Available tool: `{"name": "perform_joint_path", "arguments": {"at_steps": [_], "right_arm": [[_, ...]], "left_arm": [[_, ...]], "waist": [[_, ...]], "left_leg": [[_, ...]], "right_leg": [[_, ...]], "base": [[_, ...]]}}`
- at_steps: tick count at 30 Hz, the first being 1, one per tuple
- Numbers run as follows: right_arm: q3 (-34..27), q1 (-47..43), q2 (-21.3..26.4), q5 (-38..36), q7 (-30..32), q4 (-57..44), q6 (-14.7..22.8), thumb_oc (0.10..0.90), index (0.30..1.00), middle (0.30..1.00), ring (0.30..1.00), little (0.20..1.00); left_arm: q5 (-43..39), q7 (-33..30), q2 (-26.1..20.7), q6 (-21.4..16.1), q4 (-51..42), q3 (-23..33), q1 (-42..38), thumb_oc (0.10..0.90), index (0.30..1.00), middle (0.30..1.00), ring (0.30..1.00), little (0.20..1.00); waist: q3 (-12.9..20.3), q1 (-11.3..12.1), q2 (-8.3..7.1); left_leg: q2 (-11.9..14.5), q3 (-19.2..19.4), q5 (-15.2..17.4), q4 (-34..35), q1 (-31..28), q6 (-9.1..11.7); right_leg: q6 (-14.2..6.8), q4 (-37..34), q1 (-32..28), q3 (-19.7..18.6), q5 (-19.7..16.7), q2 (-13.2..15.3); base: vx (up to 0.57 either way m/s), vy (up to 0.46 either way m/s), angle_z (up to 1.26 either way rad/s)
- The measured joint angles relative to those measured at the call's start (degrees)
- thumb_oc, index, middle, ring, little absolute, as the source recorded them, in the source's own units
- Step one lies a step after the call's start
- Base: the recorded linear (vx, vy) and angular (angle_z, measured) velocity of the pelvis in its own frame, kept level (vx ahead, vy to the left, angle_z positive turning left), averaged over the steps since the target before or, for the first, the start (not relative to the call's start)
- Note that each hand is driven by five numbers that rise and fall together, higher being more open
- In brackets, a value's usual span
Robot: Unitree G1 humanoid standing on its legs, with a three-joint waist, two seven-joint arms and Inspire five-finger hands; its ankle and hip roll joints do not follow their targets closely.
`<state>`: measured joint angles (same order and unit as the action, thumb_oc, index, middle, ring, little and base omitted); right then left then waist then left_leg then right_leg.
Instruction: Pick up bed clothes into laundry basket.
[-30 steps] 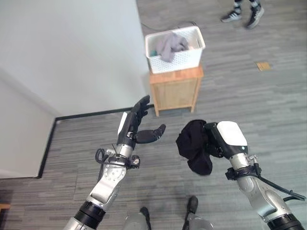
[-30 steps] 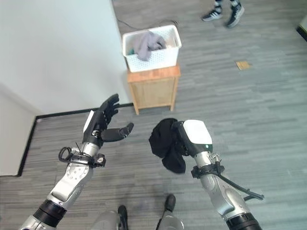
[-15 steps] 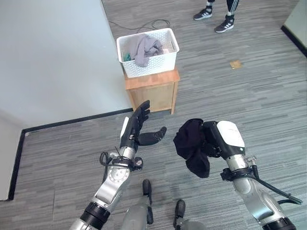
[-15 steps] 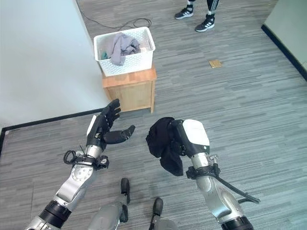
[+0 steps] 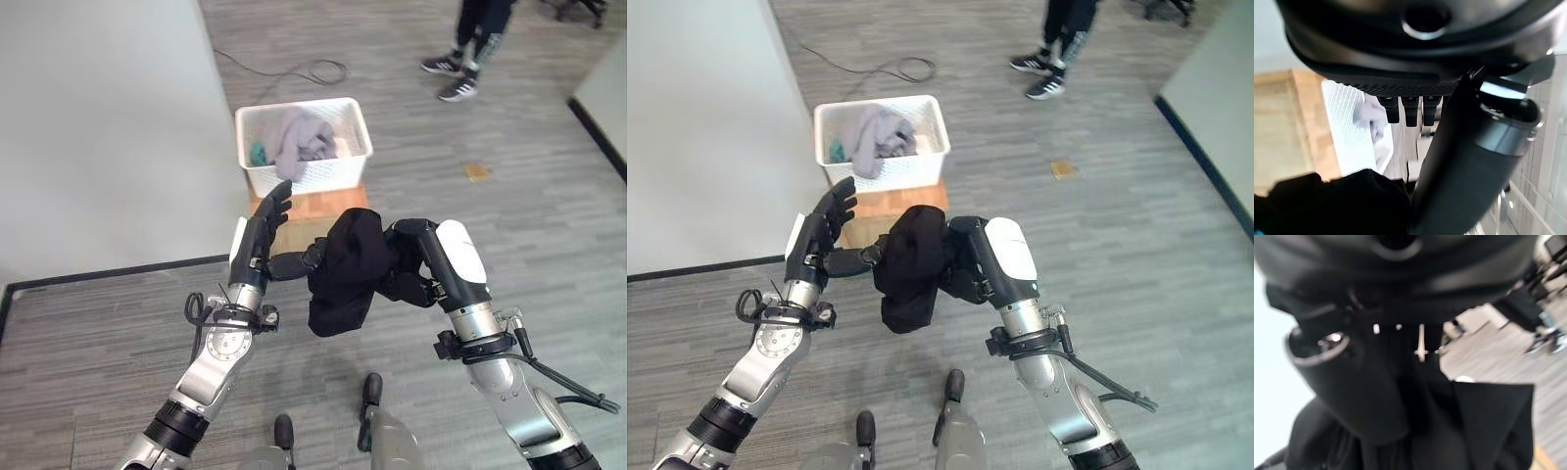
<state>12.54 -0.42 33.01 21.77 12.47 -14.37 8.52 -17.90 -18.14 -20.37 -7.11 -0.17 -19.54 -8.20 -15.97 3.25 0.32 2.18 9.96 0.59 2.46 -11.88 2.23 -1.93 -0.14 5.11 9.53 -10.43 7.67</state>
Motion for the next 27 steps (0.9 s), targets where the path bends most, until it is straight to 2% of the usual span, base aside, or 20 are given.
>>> {"name": "perform_joint_path", "arguments": {"at_steps": [1,2,3,4,5,6,7,8,9,10,11,12,13,16,18,25,27], "right_arm": [[0.0,-0.2,0.1,-0.7,-0.4,0.0,0.5,0.400,0.300,0.300,0.300,0.300],[-0.1,-0.2,0.1,-1.3,-0.4,0.0,0.5,0.400,0.300,0.300,0.300,0.300],[-0.1,-0.1,0.3,-2.2,-0.5,0.0,0.6,0.400,0.300,0.300,0.300,0.300],[-0.7,-0.1,0.6,-2.8,-1.0,0.0,0.7,0.400,0.300,0.300,0.300,0.300],[-1.1,-0.1,1.0,-3.1,-1.2,0.0,0.7,0.400,0.300,0.300,0.300,0.300],[-1.5,0.2,1.8,-3.6,-1.6,0.0,0.7,0.400,0.300,0.300,0.300,0.300],[-1.5,0.6,1.8,-3.8,-1.9,0.0,0.7,0.400,0.300,0.300,0.300,0.300],[-1.5,1.0,2.4,-4.1,-2.0,-0.2,1.0,0.400,0.300,0.300,0.300,0.300],[-0.7,0.8,2.5,-4.3,-3.5,-0.2,1.5,0.400,0.300,0.300,0.300,0.300],[-0.7,0.9,2.5,-4.4,-3.5,-0.1,1.4,0.400,0.300,0.300,0.300,0.300],[-0.8,0.4,1.4,-9.4,-3.9,4.4,2.3,0.400,0.300,0.300,0.300,0.300],[-1.2,-0.3,0.0,-11.9,-4.2,8.2,1.9,0.400,0.300,0.300,0.300,0.300],[-2.9,-1.1,-2.4,-14.8,-4.8,16.9,-0.8,0.400,0.300,0.300,0.300,0.300],[-6.7,-0.2,-2.9,-16.6,-4.9,26.9,-5.9,0.400,0.300,0.300,0.300,0.300],[-8.7,3.5,-2.7,-16.7,-5.1,28.2,-9.0,0.400,0.300,0.300,0.300,0.300],[-7.1,3.6,-2.7,-15.7,-6.8,24.7,-8.4,0.400,0.300,0.300,0.300,0.300],[-5.5,0.4,-2.6,-15.3,-7.1,24.8,-8.0,0.400,0.300,0.300,0.300,0.300]], "left_arm": [[0.0,0.2,0.6,0.0,0.0,0.6,0.5,0.800,0.900,0.900,0.900,0.900],[0.0,0.4,1.1,0.0,0.0,0.9,0.4,0.800,0.900,0.900,0.900,0.900],[0.0,0.7,1.4,-0.1,-0.2,0.9,0.5,0.800,0.900,0.900,0.900,0.900],[0.0,1.7,1.5,-0.1,-0.8,0.7,0.5,0.800,0.900,0.900,0.900,0.900],[0.0,2.1,1.6,-0.1,-1.2,0.4,0.4,0.800,0.900,0.900,0.900,0.900],[0.0,2.8,2.4,-0.1,-1.1,0.4,0.6,0.800,0.900,0.900,0.900,0.900],[0.0,2.7,2.6,-0.1,-1.0,0.4,0.9,0.800,0.900,0.900,0.900,0.900],[0.0,2.8,2.7,-0.1,-1.0,0.3,0.9,0.800,0.900,0.900,0.900,0.900],[0.0,3.6,2.2,-0.1,-1.1,1.1,1.1,0.800,0.900,0.900,0.900,0.900],[0.1,3.7,2.2,0.0,-1.0,1.1,1.2,0.800,0.900,0.900,0.900,0.900],[5.8,5.4,3.1,-0.1,3.8,2.9,0.7,0.800,0.900,0.900,0.900,0.900],[8.3,6.2,3.3,0.2,7.7,3.9,-0.2,0.800,0.900,0.900,0.900,0.900],[10.4,6.4,3.4,2.9,16.3,6.5,-0.9,0.800,0.900,0.900,0.900,0.900],[11.3,6.3,2.9,6.9,23.5,13.0,1.4,0.800,0.900,0.900,0.900,0.900],[11.3,6.1,2.9,7.6,27.3,16.5,4.0,0.800,0.900,0.900,0.900,0.900],[13.6,6.3,2.5,7.8,27.8,15.7,4.3,0.800,0.900,0.900,0.900,0.900],[13.6,6.2,1.7,7.7,26.5,15.7,3.0,0.800,0.900,0.900,0.900,0.900]], "waist": [[0.5,0.3,0.34],[0.8,0.4,-0.11],[1.2,0.1,-0.53],[1.6,-0.7,-0.63],[2.0,-1.2,0.02],[2.7,-1.4,1.25],[2.9,-1.2,0.95],[3.0,-2.0,0.83],[4.7,-0.9,3.38],[4.7,-0.9,3.37],[5.3,-1.0,3.27],[6.2,-1.1,3.16],[8.1,-1.3,3.02],[8.5,-1.3,2.97],[8.5,-1.5,2.96],[8.5,-2.6,2.49],[8.5,-2.0,2.06]], "left_leg": [[1.1,2.3,0.9,-2.3,-0.6,1.3],[1.9,3.1,2.0,-4.6,0.5,1.6],[2.3,2.9,3.6,-4.2,1.4,0.9],[2.3,3.0,3.1,0.7,1.6,0.9],[2.6,3.0,2.2,2.9,2.2,0.8],[4.1,2.8,-1.0,2.5,3.1,1.7],[4.4,2.9,-1.2,2.7,1.9,2.0],[4.5,2.7,-1.1,2.6,1.9,2.0],[3.9,1.0,-1.0,2.6,1.5,1.9],[3.9,1.0,-1.0,2.6,1.5,1.9],[4.1,2.4,-1.1,2.6,1.5,1.9],[4.1,2.4,-1.1,2.6,1.4,1.9],[4.2,2.9,-1.0,2.6,1.6,1.9],[4.1,3.7,-1.0,2.6,2.5,1.8],[4.2,3.8,-1.0,2.6,2.8,1.8],[4.6,4.0,-1.0,2.6,2.4,1.8],[6.0,5.3,-0.5,0.9,2.9,2.6]], "right_leg": [[1.1,-4.1,-3.4,0.2,-0.9,-1.6],[1.7,-5.0,-4.3,-0.3,-1.0,-2.0],[2.3,-5.1,-4.3,-0.3,-0.4,-2.0],[2.3,-5.1,-4.3,-0.2,0.1,-2.7],[2.0,-5.1,-4.3,-0.1,0.6,-3.6],[2.1,-5.1,-4.6,0.3,1.2,-5.4],[2.0,-5.1,-5.0,-0.1,1.3,-5.5],[1.6,-5.1,-5.7,0.6,1.7,-5.4],[0.0,-5.5,-6.9,2.7,2.9,-4.3],[0.0,-5.5,-6.9,2.7,2.9,-4.3],[0.2,-5.1,-7.1,4.5,2.8,-4.0],[0.3,-5.2,-7.3,4.6,2.9,-4.0],[-0.3,-5.2,-7.0,4.6,3.4,-4.0],[-0.1,-5.5,-6.0,5.3,3.7,-3.7],[0.0,-5.5,-5.9,6.8,3.3,-3.6],[-0.6,-5.5,-6.5,7.5,3.8,-3.8],[0.1,-4.6,-6.3,10.2,6.1,-4.2]], "base": [[0.11,-0.092,-0.28],[0.10,-0.075,-0.20],[0.10,-0.064,-0.07],[0.10,-0.063,-0.04],[0.09,-0.056,-0.12],[0.04,-0.028,-0.25],[0.06,-0.035,-0.12],[0.05,-0.021,0.03],[0.04,0.019,0.17],[0.02,0.059,0.10],[0.01,0.061,0.07],[0.01,0.070,0.06],[0.02,0.043,0.02],[0.02,0.013,-0.06],[0.02,-0.037,0.05],[0.01,-0.096,0.04],[-0.07,-0.222,-0.28]]}}
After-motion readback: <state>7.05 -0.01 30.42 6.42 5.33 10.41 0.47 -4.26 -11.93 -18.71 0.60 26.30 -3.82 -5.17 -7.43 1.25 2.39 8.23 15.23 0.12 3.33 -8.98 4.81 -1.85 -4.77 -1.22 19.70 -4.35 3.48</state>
